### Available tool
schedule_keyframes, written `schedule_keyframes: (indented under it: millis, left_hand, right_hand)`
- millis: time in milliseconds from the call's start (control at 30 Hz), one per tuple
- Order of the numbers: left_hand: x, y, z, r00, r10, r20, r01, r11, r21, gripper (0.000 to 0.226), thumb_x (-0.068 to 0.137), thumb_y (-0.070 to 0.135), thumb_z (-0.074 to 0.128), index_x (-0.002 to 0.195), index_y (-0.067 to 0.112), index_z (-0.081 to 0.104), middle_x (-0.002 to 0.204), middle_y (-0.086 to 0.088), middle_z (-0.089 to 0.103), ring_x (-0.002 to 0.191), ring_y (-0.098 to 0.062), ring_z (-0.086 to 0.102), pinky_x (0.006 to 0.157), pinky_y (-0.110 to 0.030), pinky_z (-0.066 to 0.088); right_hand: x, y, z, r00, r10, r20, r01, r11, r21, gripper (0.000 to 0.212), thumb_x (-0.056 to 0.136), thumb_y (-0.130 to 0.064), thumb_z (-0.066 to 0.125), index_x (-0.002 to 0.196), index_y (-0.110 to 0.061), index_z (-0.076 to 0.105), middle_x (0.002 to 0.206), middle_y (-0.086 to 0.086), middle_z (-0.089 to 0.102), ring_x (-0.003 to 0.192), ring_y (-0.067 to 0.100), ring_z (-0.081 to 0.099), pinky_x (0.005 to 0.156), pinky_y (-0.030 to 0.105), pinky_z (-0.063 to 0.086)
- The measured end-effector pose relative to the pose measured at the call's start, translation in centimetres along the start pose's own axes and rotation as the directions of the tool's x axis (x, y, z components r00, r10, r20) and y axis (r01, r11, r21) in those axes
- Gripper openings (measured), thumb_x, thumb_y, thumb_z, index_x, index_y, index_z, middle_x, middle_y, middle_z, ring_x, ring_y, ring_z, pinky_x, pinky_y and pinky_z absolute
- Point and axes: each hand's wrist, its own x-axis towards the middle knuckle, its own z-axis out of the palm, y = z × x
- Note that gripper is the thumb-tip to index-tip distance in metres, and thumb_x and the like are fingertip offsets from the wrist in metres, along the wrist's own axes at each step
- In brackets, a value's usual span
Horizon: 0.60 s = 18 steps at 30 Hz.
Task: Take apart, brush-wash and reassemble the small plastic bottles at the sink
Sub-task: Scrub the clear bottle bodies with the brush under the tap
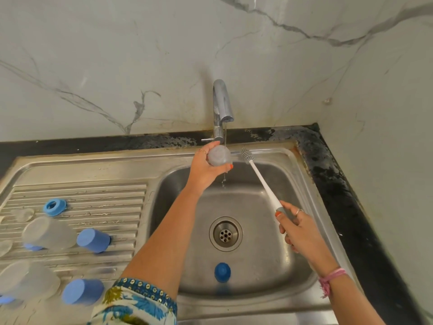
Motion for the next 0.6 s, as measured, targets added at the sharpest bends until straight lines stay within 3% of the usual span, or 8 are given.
schedule_keyframes:
  millis: [67, 133, 200, 267, 467, 600]
  left_hand:
    - [0.1, 0.5, 0.1, 0.999, -0.054, 0.0, 0.054, 0.996, -0.066, 0.068, 0.067, 0.015, 0.088, 0.126, 0.023, 0.056, 0.119, 0.002, 0.057, 0.1, -0.009, 0.058, 0.08, -0.02, 0.054]
    - [0.2, 0.9, 0.0, 0.984, -0.179, -0.001, 0.171, 0.944, -0.283, 0.053, 0.072, 0.017, 0.084, 0.12, 0.02, 0.062, 0.113, 0.0, 0.063, 0.099, -0.014, 0.062, 0.079, -0.021, 0.053]
    - [0.1, 1.6, -0.3, 0.931, -0.364, 0.02, 0.312, 0.768, -0.559, 0.031, 0.08, 0.019, 0.078, 0.107, 0.018, 0.065, 0.108, -0.006, 0.066, 0.096, -0.016, 0.064, 0.087, -0.027, 0.053]
    - [0.0, 1.8, -0.7, 0.86, -0.507, 0.057, 0.39, 0.583, -0.713, 0.022, 0.082, 0.02, 0.076, 0.098, 0.013, 0.062, 0.103, -0.01, 0.065, 0.095, -0.019, 0.064, 0.095, -0.035, 0.054]
    - [0.4, 1.6, -1.2, 0.816, -0.571, 0.092, 0.425, 0.484, -0.765, 0.036, 0.081, 0.029, 0.077, 0.103, 0.007, 0.058, 0.114, -0.017, 0.064, 0.103, -0.027, 0.066, 0.089, -0.044, 0.056]
    - [0.8, 1.7, -1.3, 0.821, -0.568, 0.064, 0.38, 0.459, -0.803, 0.04, 0.087, 0.028, 0.071, 0.114, 0.004, 0.054, 0.119, -0.02, 0.061, 0.106, -0.032, 0.064, 0.091, -0.051, 0.054]
  right_hand:
    - [-0.1, 0.1, -0.2, 1.0, 0.001, 0.003, -0.001, 1.0, -0.01, 0.032, 0.096, -0.028, 0.056, 0.127, -0.037, 0.051, 0.071, 0.007, 0.056, 0.051, 0.01, 0.042, 0.041, 0.02, 0.037]
    - [-0.3, 0.2, -0.6, 1.0, -0.02, 0.003, 0.021, 0.999, -0.036, 0.034, 0.095, -0.032, 0.056, 0.129, -0.035, 0.052, 0.07, 0.006, 0.056, 0.05, 0.008, 0.043, 0.04, 0.018, 0.036]
    - [-0.6, 0.3, -1.3, 0.998, -0.07, -0.001, 0.07, 0.994, -0.088, 0.036, 0.094, -0.038, 0.056, 0.129, -0.035, 0.055, 0.066, 0.005, 0.053, 0.045, 0.005, 0.041, 0.039, 0.016, 0.035]
    - [-1.1, 0.4, -2.1, 0.993, -0.115, 0.017, 0.117, 0.982, -0.15, 0.034, 0.093, -0.042, 0.055, 0.127, -0.039, 0.057, 0.063, 0.003, 0.051, 0.044, 0.004, 0.041, 0.041, 0.015, 0.035]
    - [-2.2, 0.7, -3.5, 0.97, -0.234, 0.063, 0.241, 0.922, -0.303, 0.033, 0.092, -0.044, 0.054, 0.125, -0.046, 0.055, 0.059, -0.006, 0.055, 0.048, 0.001, 0.046, 0.047, 0.014, 0.039]
    - [-1.9, 0.8, -4.2, 0.951, -0.301, 0.071, 0.303, 0.864, -0.402, 0.033, 0.092, -0.046, 0.052, 0.125, -0.051, 0.052, 0.063, 0.002, 0.06, 0.049, 0.008, 0.051, 0.05, 0.025, 0.046]
